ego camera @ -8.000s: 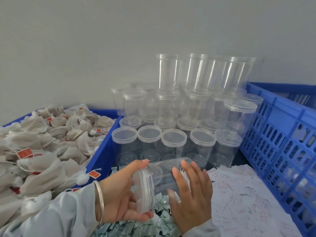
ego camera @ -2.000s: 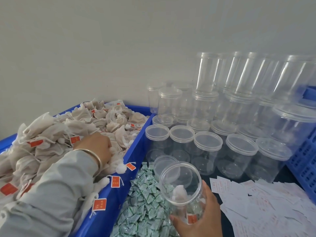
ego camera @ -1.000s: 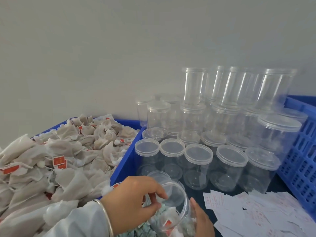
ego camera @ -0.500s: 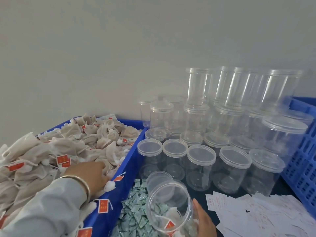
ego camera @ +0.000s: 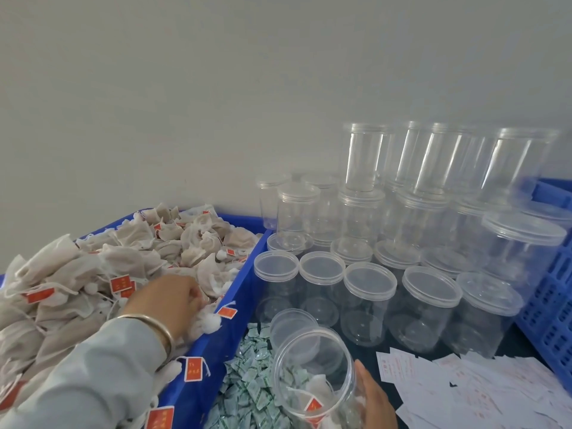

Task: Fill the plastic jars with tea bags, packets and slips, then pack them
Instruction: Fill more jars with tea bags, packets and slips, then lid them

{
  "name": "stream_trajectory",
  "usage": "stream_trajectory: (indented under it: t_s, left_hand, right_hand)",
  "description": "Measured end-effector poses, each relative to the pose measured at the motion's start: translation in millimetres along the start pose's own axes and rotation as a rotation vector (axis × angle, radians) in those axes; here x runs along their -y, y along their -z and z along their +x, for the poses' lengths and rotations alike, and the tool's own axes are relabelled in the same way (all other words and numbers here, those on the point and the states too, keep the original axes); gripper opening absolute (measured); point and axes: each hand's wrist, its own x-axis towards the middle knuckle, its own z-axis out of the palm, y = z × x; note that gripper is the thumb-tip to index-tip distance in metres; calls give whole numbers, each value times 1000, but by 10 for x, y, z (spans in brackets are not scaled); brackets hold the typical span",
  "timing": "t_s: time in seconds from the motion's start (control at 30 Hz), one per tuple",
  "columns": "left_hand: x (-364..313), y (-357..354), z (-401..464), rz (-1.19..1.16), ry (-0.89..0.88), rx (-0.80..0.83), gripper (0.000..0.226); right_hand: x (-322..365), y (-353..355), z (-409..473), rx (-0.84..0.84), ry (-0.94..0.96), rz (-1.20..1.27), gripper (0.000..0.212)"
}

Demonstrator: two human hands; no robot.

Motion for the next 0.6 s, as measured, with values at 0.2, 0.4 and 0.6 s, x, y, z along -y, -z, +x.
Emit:
stream_trajectory:
  t_s: [0.2, 0.4, 0.6]
  left_hand:
    - [-23, 60, -71, -239, -72, -473, 15]
    - [-222, 170, -226, -1078, 9, -314, 17]
    - [-548, 59, -513, -1048, -292, -73, 17]
  right_hand:
    - [-62, 66, -74, 166, 165, -143, 40]
    - [-3, 33, -74, 89, 80, -74, 41]
    - [64, 67, -37, 239, 20, -77, 43]
